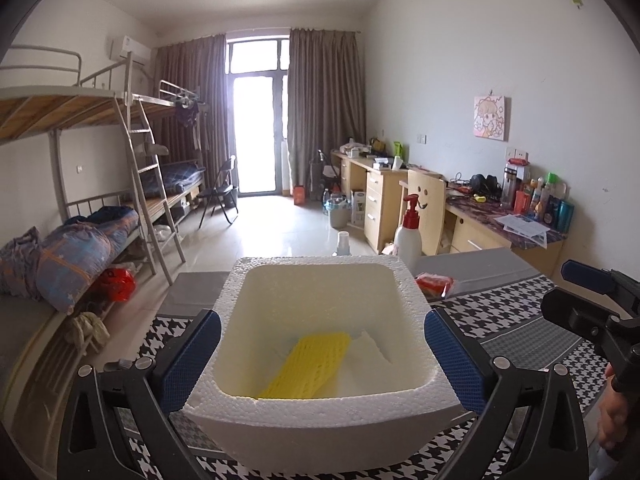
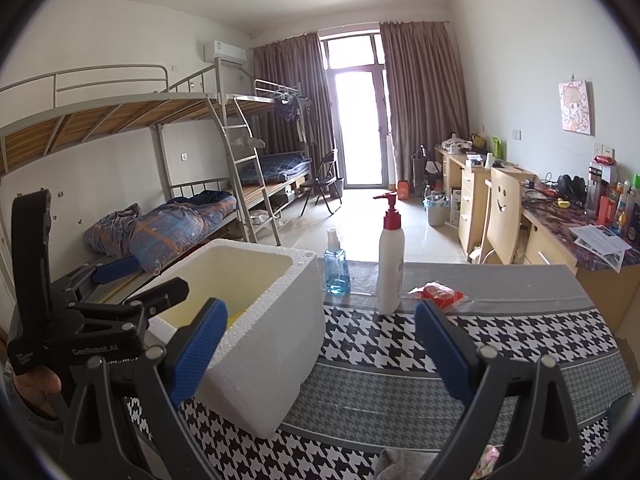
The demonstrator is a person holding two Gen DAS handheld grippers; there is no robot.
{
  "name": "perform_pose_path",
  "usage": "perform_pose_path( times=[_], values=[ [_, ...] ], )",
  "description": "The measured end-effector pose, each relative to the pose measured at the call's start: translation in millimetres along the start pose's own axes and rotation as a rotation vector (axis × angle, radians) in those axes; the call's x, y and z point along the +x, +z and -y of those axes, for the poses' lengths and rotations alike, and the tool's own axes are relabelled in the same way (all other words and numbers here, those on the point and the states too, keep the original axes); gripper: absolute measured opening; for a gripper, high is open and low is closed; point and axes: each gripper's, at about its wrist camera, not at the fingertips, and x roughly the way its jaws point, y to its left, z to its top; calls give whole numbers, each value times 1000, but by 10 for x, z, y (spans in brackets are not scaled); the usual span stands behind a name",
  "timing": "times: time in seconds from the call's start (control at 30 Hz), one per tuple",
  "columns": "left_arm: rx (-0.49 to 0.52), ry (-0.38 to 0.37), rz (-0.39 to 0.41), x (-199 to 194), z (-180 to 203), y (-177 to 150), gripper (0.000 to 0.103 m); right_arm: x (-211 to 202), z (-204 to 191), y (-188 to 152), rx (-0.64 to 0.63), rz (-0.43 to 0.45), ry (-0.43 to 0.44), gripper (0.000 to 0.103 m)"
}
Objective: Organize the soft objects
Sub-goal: 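Open left gripper to drop yellow foam net into the foam box, then withdraw both grippers from foam box toward the grey cloth on table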
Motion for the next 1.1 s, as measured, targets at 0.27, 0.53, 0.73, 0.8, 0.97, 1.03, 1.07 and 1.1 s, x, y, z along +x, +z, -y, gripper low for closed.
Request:
perform_pose_path(
  times=[0.27,0.53,0.73,0.8,0.97,1.03,1.07,1.1],
  values=[
    [10,-24,16,-102,73,-9,102,-117,3,-26,-2,17,-5,97],
    [15,-30,26,-213,136,-40,102,-223,16,-51,-2,24,-12,97],
    [16,-40,33,-277,175,-59,102,-296,19,-94,-5,28,-18,97],
    [15,-45,35,-295,187,-70,102,-319,25,-108,-4,29,-20,97],
    [20,-50,37,-316,216,-85,102,-341,48,-123,-2,28,-26,97],
    [16,-55,40,-337,228,-90,102,-353,49,-142,0,27,-28,97],
    [16,-56,42,-349,236,-94,102,-363,50,-153,-2,28,-29,97],
    [16,-57,46,-371,259,-105,102,-369,51,-164,-2,29,-31,97]
  ],
)
